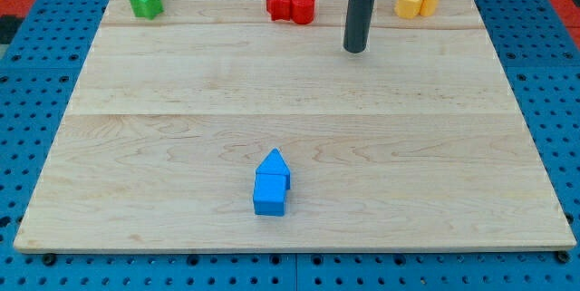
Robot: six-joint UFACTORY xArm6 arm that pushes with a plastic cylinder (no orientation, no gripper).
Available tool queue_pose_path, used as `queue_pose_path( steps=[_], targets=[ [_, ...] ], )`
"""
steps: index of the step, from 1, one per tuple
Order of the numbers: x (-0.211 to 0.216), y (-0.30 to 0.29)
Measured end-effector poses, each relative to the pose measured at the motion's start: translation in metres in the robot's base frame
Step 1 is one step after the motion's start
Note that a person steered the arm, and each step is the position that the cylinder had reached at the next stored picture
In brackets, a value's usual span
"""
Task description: Separate the yellow blocks from each other
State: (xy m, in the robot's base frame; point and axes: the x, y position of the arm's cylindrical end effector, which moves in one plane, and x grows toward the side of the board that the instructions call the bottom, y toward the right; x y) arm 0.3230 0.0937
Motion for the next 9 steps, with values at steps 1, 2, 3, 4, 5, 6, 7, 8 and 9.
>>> queue_pose_path(
  steps=[1,2,3,4,5,6,7,8,9],
  targets=[
    [-0.018,0.047],
    [-0.035,0.099],
    [-0.048,0.134],
    [-0.065,0.164],
    [-0.097,0.182],
    [-0.115,0.152],
    [-0.093,0.095],
    [-0.068,0.039],
    [-0.060,0.011]
  ],
)
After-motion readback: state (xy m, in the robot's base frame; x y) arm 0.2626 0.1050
